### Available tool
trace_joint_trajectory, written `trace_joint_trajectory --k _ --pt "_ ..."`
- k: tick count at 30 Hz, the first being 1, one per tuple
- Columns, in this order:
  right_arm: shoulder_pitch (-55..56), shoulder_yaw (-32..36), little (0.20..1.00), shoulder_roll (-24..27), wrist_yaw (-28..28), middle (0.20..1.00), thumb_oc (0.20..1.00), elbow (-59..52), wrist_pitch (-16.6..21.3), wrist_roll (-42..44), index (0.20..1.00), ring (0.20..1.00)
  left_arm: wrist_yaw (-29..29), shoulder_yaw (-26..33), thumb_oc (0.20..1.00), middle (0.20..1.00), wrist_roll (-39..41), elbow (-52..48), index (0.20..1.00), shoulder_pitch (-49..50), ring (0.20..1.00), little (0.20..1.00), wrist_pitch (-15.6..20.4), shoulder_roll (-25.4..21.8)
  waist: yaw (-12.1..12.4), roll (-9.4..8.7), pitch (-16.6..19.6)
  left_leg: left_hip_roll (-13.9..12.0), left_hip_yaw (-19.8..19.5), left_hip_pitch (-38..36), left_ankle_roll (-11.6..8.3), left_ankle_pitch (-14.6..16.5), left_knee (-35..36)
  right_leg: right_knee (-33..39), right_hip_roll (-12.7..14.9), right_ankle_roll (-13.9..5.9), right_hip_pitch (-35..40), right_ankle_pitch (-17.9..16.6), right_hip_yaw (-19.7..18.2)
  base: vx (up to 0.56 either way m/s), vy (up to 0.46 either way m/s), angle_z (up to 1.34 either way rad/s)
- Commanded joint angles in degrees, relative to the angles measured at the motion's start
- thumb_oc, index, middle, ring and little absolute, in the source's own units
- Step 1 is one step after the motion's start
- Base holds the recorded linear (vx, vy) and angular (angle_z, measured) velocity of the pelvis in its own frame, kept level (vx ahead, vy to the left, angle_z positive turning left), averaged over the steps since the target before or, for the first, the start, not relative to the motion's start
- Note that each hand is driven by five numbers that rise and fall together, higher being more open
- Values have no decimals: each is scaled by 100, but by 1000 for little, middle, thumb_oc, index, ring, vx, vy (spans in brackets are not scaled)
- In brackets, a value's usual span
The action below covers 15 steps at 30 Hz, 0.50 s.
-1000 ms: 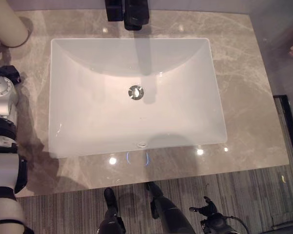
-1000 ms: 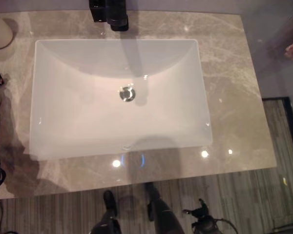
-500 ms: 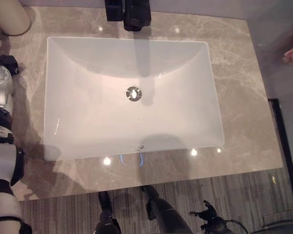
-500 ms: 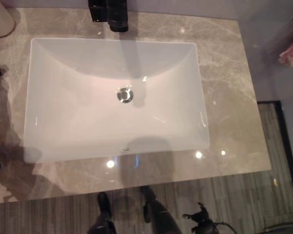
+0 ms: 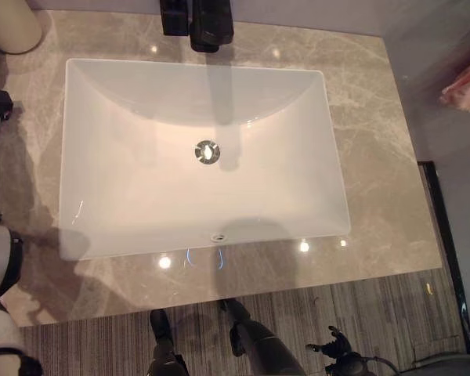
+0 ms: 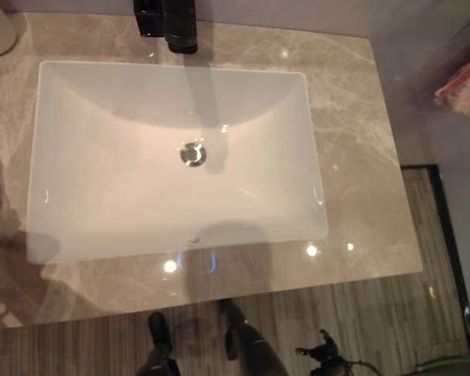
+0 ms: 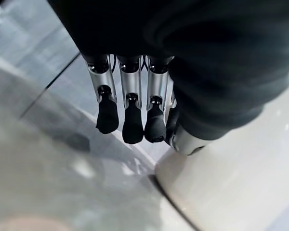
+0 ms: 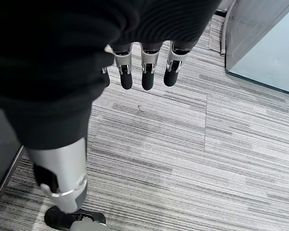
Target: Put brush and paste in cup on sink, flatten towel.
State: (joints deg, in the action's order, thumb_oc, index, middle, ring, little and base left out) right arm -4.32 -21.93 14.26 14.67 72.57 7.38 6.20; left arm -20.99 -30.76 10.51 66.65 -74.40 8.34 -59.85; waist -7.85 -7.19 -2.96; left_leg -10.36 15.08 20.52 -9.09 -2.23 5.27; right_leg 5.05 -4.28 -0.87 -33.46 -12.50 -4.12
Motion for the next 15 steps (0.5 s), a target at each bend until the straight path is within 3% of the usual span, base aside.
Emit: trace_joint_trajectory --k 1,7,15 --pt "60 44 1000 229 -25 1000 1000 123 70 219 1000 1000 -48 -307 200 200 -490 309 200 -187 200 200 9 -173 -95 157 -207 -207 -366 -166 -83 -758 -27 -5 -126 -477 350 -12 208 7 -16 5" --pt "129 36 1000 281 -50 1000 1000 73 134 180 1000 1000 -129 -734 200 200 -967 -34 200 -328 200 200 75 -128 -135 146 -206 -227 -382 -120 -93 -764 -27 -5 -121 -490 311 -40 249 1 -3 1" --pt "147 37 1000 246 -41 1000 1000 29 169 172 1000 1000 -174 -863 200 200 -996 -574 200 -347 200 200 208 176 -179 120 -176 -247 -385 -81 -93 -745 -27 -5 -141 -493 279 -40 253 0 0 0"
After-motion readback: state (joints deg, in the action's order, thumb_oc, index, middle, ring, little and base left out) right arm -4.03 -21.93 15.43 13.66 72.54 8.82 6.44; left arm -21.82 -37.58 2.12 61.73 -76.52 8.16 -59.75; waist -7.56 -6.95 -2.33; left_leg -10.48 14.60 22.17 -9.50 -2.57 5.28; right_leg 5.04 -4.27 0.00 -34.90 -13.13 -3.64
